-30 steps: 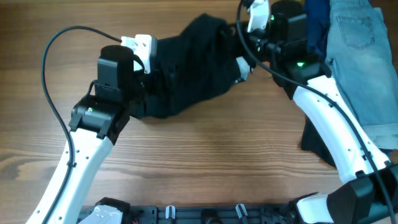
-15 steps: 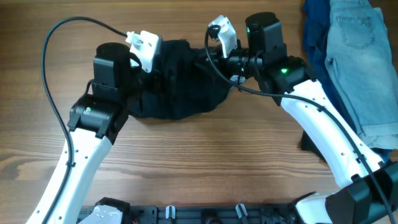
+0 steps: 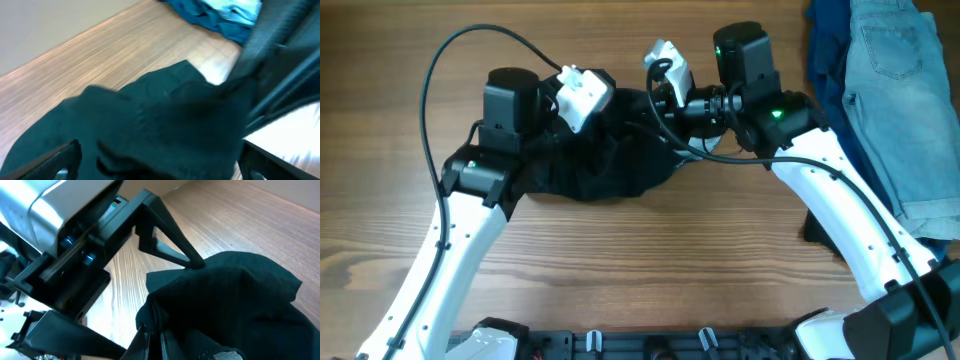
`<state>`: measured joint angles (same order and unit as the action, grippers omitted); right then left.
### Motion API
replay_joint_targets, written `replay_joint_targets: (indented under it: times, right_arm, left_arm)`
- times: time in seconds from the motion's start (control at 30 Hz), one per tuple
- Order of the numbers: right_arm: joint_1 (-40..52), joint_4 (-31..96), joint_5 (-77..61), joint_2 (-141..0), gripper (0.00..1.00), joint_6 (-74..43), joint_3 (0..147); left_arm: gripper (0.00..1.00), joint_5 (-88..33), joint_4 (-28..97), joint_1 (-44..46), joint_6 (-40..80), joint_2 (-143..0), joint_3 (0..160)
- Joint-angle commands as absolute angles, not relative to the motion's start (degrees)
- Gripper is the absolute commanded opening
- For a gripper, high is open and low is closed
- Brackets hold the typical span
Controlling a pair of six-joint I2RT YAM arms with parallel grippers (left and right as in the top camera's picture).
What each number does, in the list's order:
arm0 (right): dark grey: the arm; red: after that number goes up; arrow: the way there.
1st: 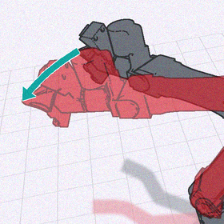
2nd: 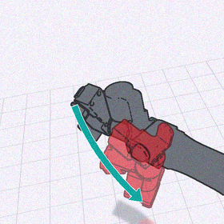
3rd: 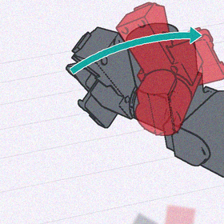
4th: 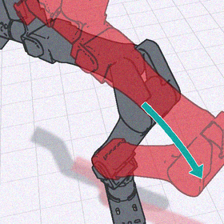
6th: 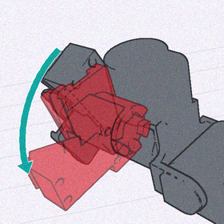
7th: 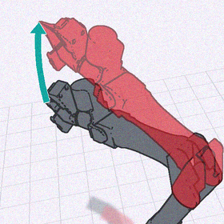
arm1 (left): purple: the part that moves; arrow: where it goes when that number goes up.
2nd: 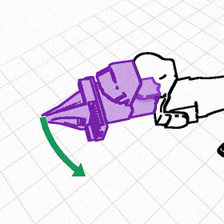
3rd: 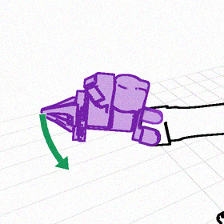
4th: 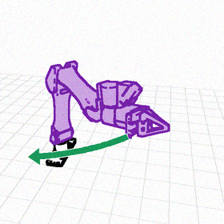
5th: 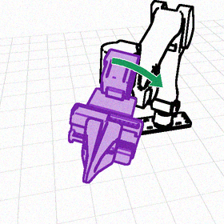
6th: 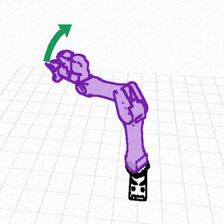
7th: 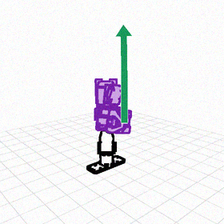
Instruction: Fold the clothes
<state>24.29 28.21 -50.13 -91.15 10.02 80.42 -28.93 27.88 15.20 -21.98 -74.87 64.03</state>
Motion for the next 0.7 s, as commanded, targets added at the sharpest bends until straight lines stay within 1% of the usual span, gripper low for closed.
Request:
replay_joint_targets:
  times: [0.0, 0.03, 0.07, 0.1, 0.13, 0.17, 0.4, 0.47, 0.5, 0.53, 0.57, 0.6, 0.63, 0.67]
  right_arm:
    - [24.5, 27.9, -53.2, -90.3, 0.04, 12.1, 82.3]
    - [24.5, 27.9, -53.2, -90.3, 0.04, 12.1, 82.3]
    - [24.5, 27.9, -53.2, -90.3, 0.04, 12.1, 82.3]
    - [24.5, 27.9, -53.2, -90.3, 0.04, 12.1, 82.3]
    - [24.5, 27.8, -53.2, -90.3, 0.04, 12.1, 82.3]
    - [24.5, 27.7, -53.2, -90.3, 0.04, 12.1, 82.3]
    - [24.5, 25.9, -53.2, -90.3, 0.04, 11.9, 82.3]
    - [24.5, 25.8, -53.2, -90.3, 0.04, 11.9, 82.3]
    - [24.4, 25.6, -53.0, -90.3, 0.08, 11.9, 82.3]
    - [24.4, 25.3, -52.4, -90.3, 0.2, 11.8, 82.3]
    - [24.3, 24.8, -52.0, -90.3, 0.45, 11.8, 82.3]
    - [23.9, 24.2, -51.2, -90.3, 0.55, 11.7, 82.3]
    - [23.5, 23.3, -49.9, -90.3, 0.58, 10.9, 82.3]
    - [22.8, 22.2, -48.2, -90.3, 0.65, 9.1, 82.3]
  left_arm:
    - [0.93, -34.9, 27.4, 14.8, -27.0, -75.5, 64.9]
    - [0.85, -34.9, 27.4, 14.8, -27.0, -75.5, 64.9]
    - [0.67, -34.9, 27.4, 14.8, -27.0, -75.5, 64.9]
    - [0.44, -34.9, 27.3, 14.8, -27.0, -75.5, 64.9]
    - [0.15, -34.8, 27.2, 14.8, -27.0, -75.5, 64.9]
    - [0.04, -34.5, 27.1, 14.8, -27.0, -75.5, 64.9]
    - [0.04, -32.5, 23.8, 14.8, -26.5, -75.5, 64.9]
    - [0.04, -32.5, 21.5, 14.8, -23.5, -75.5, 64.9]
    - [0.04, -32.4, 20.0, 14.8, -21.5, -75.5, 64.9]
    - [0.04, -31.8, 18.9, 14.8, -19.9, -75.5, 64.9]
    - [0.04, -30.7, 17.8, 14.8, -18.0, -75.5, 64.9]
    - [0.04, -29.3, 16.8, 14.8, -16.2, -75.5, 64.9]
    - [0.04, -27.5, 16.0, 14.8, -14.3, -75.5, 64.9]
    - [0.04, -25.0, 15.3, 14.8, -12.4, -75.5, 64.9]
